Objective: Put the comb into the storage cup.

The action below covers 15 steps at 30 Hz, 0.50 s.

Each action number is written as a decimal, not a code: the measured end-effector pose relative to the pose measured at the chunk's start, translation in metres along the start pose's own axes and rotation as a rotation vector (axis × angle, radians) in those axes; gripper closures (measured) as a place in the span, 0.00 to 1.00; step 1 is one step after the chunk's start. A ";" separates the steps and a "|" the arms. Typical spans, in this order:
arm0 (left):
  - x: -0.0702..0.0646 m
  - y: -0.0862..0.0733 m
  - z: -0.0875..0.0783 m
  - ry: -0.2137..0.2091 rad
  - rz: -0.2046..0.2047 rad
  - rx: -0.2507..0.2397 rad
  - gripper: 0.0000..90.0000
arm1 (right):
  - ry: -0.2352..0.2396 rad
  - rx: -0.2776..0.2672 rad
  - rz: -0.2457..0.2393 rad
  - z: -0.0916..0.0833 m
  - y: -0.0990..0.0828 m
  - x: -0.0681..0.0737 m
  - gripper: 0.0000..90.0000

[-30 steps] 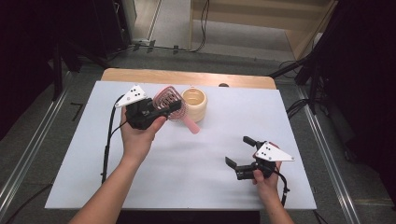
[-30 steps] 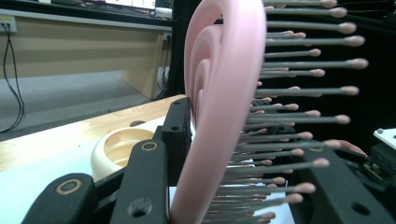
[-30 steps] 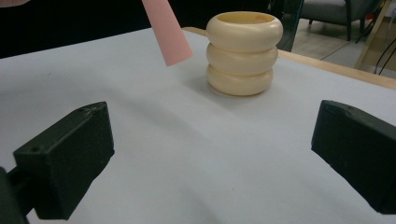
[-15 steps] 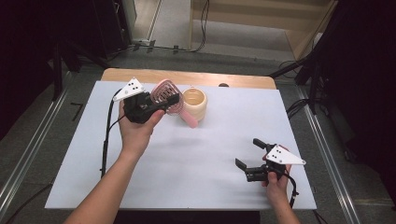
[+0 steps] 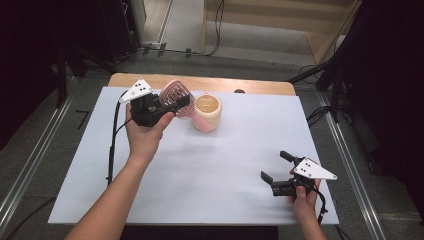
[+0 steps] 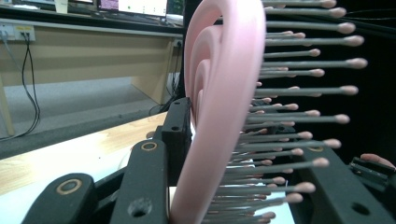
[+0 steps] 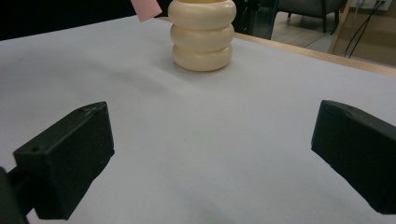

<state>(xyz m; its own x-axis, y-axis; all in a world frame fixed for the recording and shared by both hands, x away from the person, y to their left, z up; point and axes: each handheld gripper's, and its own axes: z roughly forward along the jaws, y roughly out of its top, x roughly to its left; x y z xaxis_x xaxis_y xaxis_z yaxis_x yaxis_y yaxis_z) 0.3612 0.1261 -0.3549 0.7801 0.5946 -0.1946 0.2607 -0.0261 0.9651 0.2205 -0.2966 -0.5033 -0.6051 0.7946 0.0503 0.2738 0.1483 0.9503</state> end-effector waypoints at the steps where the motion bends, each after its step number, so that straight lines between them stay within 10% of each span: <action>1: 0.001 0.001 0.000 0.001 -0.001 -0.001 0.69 | 0.003 0.002 0.002 -0.001 -0.001 -0.001 0.00; 15: 0.006 0.010 0.000 0.016 -0.002 -0.019 0.69 | -0.006 0.000 0.014 -0.008 -0.005 -0.008 0.00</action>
<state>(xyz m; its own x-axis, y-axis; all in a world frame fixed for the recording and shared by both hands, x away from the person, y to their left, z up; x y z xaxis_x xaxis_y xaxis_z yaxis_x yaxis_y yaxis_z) 0.3687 0.1300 -0.3464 0.7707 0.6071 -0.1936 0.2507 -0.0095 0.9680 0.2180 -0.3088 -0.5058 -0.5965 0.8002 0.0623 0.2827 0.1369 0.9494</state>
